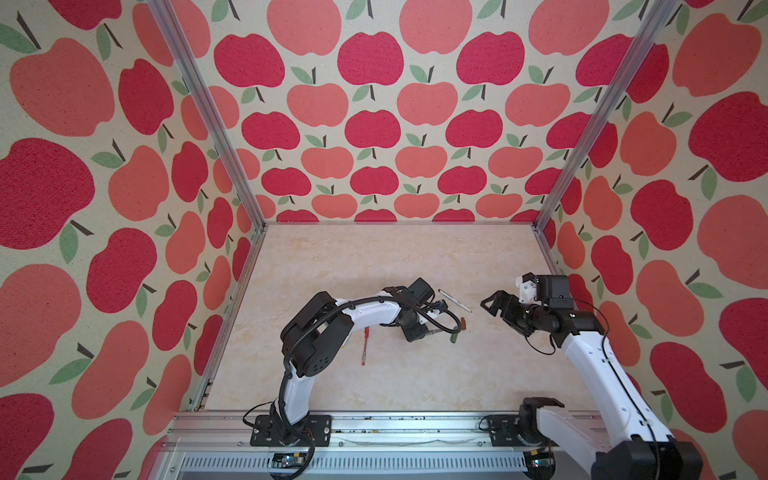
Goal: Insert the pens into the pen caps
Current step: 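Grasp the green silver-tipped pen on the table with the left gripper, then raise the green pen upright with the left gripper while the right gripper approaches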
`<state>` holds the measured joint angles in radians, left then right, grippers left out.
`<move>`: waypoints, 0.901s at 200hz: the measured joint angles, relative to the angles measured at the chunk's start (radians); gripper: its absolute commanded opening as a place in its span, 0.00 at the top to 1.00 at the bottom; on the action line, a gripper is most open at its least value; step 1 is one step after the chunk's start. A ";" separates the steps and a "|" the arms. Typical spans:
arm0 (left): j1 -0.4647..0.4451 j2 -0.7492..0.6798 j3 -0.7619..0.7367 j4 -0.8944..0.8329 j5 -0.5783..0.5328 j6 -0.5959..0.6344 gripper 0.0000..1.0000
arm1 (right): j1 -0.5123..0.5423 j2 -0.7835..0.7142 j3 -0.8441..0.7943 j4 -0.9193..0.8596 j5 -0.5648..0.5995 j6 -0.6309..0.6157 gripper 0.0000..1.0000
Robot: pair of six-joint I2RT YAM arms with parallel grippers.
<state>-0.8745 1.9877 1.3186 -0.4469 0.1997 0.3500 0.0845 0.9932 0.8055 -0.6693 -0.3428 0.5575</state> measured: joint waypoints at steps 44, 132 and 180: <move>-0.004 0.004 0.004 0.000 0.000 0.010 0.88 | -0.001 0.000 0.000 0.003 0.000 0.000 0.07; 0.004 -0.113 -0.164 0.101 0.003 -0.095 1.00 | 0.007 -0.038 -0.034 -0.010 0.024 -0.037 0.11; 0.053 -0.489 -0.418 0.229 0.008 -0.285 1.00 | 0.161 -0.063 -0.034 -0.065 0.162 -0.057 0.14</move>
<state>-0.8215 1.4990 0.9001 -0.2176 0.2077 0.0650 0.2455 0.9306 0.7719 -0.7345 -0.1810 0.5003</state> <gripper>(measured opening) 0.110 0.864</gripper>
